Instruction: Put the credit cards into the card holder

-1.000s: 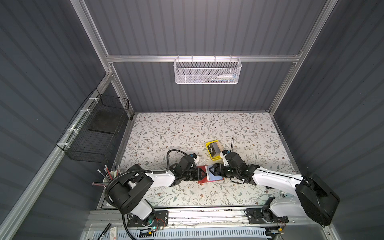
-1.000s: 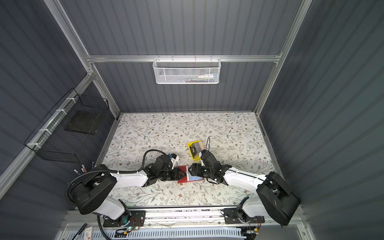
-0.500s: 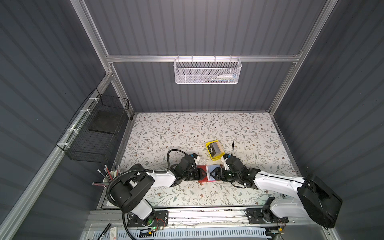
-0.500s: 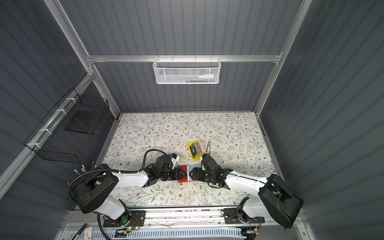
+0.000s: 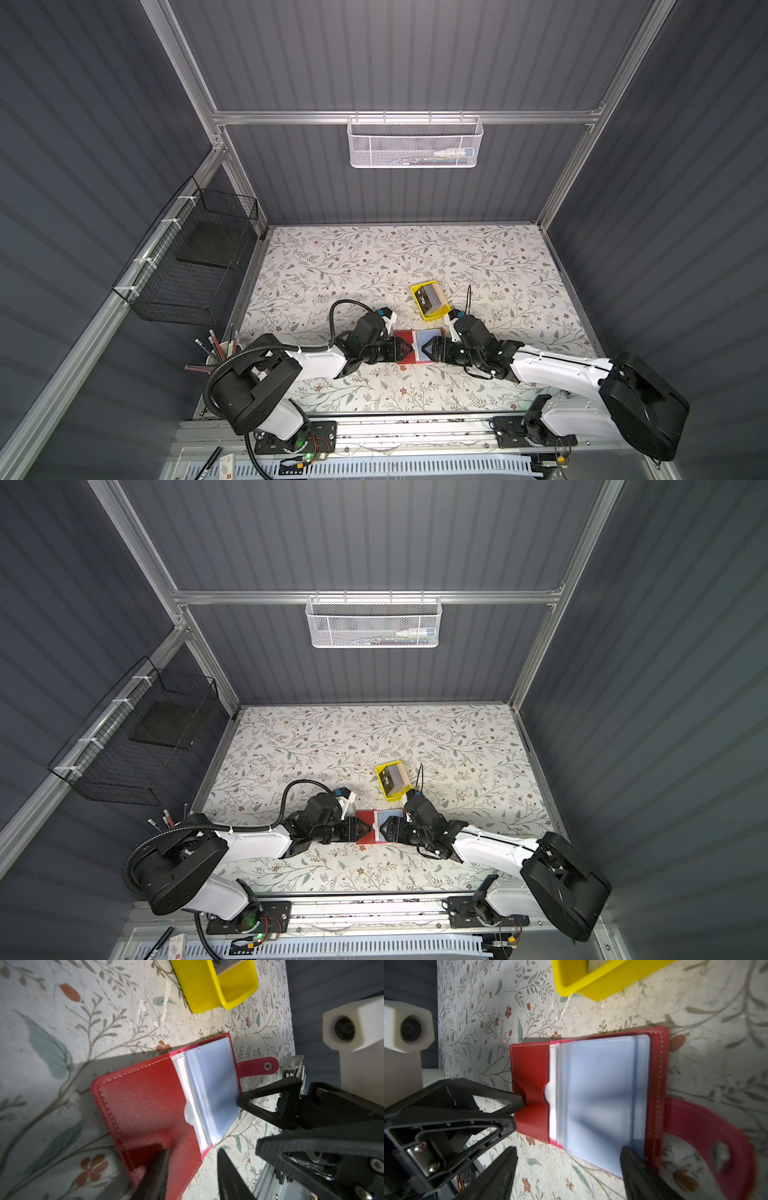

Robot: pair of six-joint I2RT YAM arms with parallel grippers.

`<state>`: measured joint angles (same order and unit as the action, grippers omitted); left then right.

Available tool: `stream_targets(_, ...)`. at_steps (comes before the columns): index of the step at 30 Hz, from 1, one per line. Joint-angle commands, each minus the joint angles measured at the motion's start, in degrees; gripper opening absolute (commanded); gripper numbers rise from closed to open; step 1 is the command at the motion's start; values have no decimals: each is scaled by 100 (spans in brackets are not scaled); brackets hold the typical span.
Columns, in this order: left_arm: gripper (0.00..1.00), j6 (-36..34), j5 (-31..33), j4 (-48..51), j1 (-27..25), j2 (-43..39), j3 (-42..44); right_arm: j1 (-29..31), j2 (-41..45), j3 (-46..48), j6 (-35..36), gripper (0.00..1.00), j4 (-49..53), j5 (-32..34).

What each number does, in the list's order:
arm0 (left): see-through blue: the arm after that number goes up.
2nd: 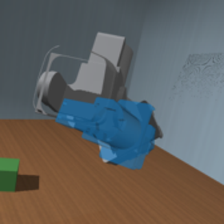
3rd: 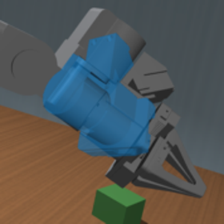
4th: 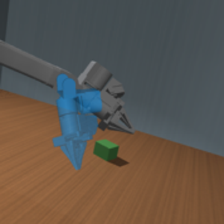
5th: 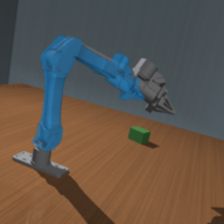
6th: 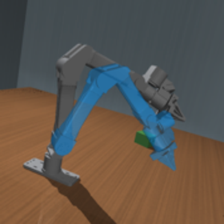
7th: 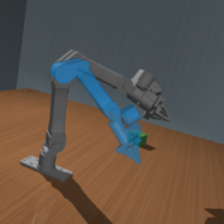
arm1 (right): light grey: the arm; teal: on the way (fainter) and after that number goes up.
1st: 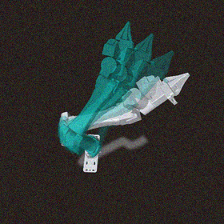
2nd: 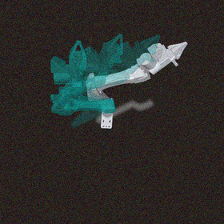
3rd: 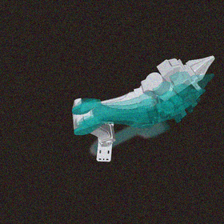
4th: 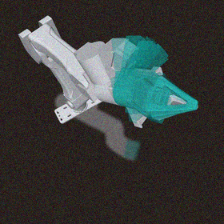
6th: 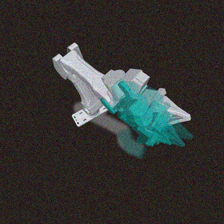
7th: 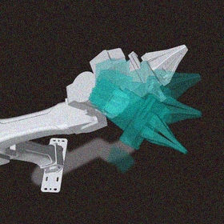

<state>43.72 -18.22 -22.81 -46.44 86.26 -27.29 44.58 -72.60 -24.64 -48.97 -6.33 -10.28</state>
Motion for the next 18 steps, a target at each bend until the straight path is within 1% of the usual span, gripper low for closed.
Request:
stream_targets(1, 40, 3, 55, -95, -23, 64, 62, 19, -73, 75, -74, 80, 54, 74)
stream_targets(5, 40, 39, 21, -102, -19, 100, 43, 21, -99, 57, -87, 80, 148, 109)
stream_targets(13, 40, -56, 37, 164, -23, -210, -88, 24, 123, 4, 98, 80, -42, -66)
stream_targets(18, 40, -59, 168, 379, -20, -53, -174, 23, -42, -109, 49, 80, 223, 54)
